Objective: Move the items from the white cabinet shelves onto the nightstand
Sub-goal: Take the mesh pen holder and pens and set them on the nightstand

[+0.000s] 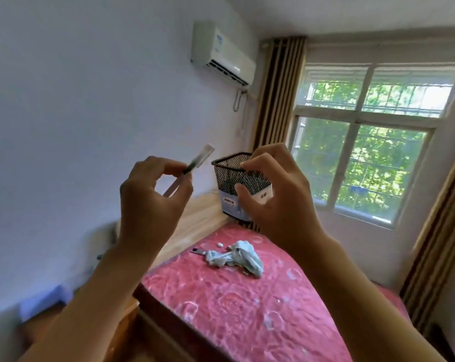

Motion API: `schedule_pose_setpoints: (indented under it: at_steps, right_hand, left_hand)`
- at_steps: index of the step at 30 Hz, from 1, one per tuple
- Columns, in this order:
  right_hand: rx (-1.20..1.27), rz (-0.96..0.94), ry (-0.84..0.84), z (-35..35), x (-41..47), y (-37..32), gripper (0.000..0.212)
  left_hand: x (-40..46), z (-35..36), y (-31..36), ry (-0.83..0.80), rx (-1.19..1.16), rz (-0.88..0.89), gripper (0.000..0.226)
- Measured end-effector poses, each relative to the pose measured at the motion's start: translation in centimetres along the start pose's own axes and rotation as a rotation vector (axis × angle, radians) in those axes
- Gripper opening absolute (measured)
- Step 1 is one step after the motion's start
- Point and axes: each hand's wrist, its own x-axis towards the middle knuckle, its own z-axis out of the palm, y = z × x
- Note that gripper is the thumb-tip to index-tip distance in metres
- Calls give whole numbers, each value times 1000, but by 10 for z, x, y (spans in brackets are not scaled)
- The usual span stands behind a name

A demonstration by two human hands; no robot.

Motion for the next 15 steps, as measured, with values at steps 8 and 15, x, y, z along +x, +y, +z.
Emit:
schedule_pose_setpoints:
  at_steps: [8, 15]
  right_hand:
    - [289, 56, -27, 73, -29, 37, 27]
    - [493, 136, -89, 138, -87, 46, 28]
  left_hand:
    - [-24, -7, -32, -24, 335, -12, 8]
    - [-93, -15, -62, -86, 531, -166, 9]
